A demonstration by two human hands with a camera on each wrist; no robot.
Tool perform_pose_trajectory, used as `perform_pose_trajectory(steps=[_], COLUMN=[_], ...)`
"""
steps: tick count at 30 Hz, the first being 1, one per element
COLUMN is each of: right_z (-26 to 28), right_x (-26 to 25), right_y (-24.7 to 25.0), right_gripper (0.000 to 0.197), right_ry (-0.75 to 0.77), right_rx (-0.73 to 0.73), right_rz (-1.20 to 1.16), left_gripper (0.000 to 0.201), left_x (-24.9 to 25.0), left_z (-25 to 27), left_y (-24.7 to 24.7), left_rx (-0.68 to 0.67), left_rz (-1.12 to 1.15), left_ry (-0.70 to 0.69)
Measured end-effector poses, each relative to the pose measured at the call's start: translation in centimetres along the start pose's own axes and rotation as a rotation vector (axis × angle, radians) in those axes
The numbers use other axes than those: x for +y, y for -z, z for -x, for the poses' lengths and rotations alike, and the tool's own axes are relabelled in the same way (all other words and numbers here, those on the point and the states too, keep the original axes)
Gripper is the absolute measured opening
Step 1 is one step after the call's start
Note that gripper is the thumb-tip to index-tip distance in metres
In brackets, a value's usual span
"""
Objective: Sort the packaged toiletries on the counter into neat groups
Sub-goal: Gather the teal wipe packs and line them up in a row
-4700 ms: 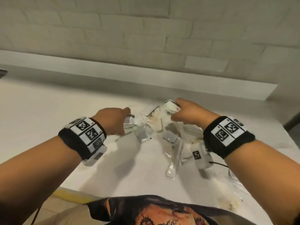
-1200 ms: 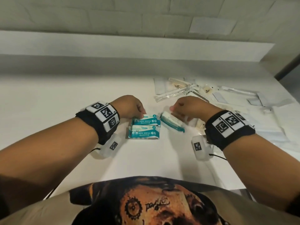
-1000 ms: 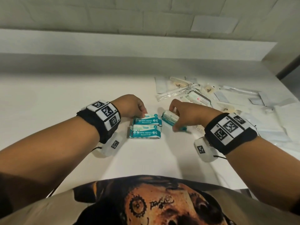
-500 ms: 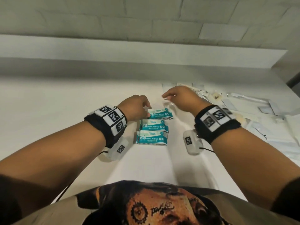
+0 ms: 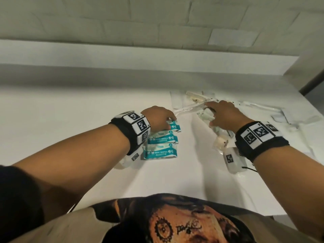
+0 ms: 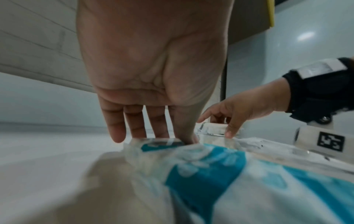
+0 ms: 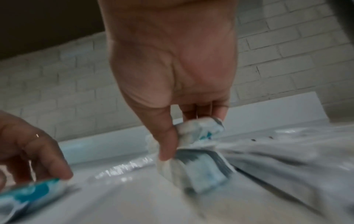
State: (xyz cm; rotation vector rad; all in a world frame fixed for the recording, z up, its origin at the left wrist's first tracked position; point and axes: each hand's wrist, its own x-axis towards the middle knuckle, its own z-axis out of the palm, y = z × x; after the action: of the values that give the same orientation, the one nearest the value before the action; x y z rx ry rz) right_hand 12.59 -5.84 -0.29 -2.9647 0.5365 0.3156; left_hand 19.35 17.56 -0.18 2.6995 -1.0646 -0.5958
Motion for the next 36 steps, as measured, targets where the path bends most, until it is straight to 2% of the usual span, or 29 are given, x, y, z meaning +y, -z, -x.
perform_pose_trajectory(steps=[1,3,6,9,13,15,20,22,24,27,30,32,33,35,36], right_z=[0.3,1.3,2.5,2.4,1.2,0.7,-0.7,-1.3,-1.6,-1.8,-1.9,-1.9,-1.7,-1.0,-0.6], right_x=[-0.4,-1.7,-4.2,-5.7,-6.3,-6.6,-10.0,-11.7,-13.0,-12.6,-9.0,-5.4,-3.9,-2.1,-1.7], right_y=[0.4,1.4,2.0,0.7,-0.7,-0.5,0.5,0.6,0.4,0.2,1.2,1.9,2.1,1.4,0.9], right_gripper=[0.071,0.048,0.018,0.022,0.027,0.023,0.021,0.025,0.030,0.031,0.024,0.017,0.028,0.063,0.074], right_ry=[0.034,0.062,0.084,0.079,0.044,0.025,0.156,0.219,0.283,0.300,0.192,0.041,-0.044,-0.145,-0.150], right_rx=[0.069,0.120,-0.099,-0.261,-0.277,-0.244,-0.126,-0.111,-0.151,-0.132,0.080,0.230,0.211,-0.001,-0.103], right_rz=[-0.057,-0.348,-0.665,-0.749,-0.671,-0.647,-0.540,-0.490,-0.390,-0.347,-0.472,-0.361,-0.273,-0.113,-0.070], left_gripper=[0.041,0.041,0.043,0.037,0.026,0.030,0.086,0.096,0.090,0.058,0.046,0.044,0.044,0.043,0.044], left_x=[-0.2,-0.7,-1.7,-2.9,-3.6,-3.6,-3.5,-3.5,-3.5,-3.8,-4.1,-4.2,-4.1,-3.8,-3.6], left_z=[0.2,0.7,1.3,1.7,2.0,2.1,2.0,2.1,2.2,2.4,2.3,2.1,2.0,1.7,1.6], left_y=[0.2,0.3,0.4,0.5,0.0,-0.1,-0.2,-0.1,-0.1,-0.2,-0.2,-0.1,0.0,0.1,0.2], left_rx=[-0.012,-0.030,0.026,0.082,0.032,0.042,0.090,0.128,0.146,0.102,0.082,0.093,0.094,0.087,0.079], left_rz=[-0.007,-0.004,0.026,0.062,0.124,0.150,0.215,0.207,0.192,0.159,0.144,0.101,0.069,-0.002,-0.030], left_ry=[-0.006,-0.011,0.050,0.183,0.222,0.238,0.316,0.333,0.306,0.214,0.190,0.184,0.175,0.155,0.148])
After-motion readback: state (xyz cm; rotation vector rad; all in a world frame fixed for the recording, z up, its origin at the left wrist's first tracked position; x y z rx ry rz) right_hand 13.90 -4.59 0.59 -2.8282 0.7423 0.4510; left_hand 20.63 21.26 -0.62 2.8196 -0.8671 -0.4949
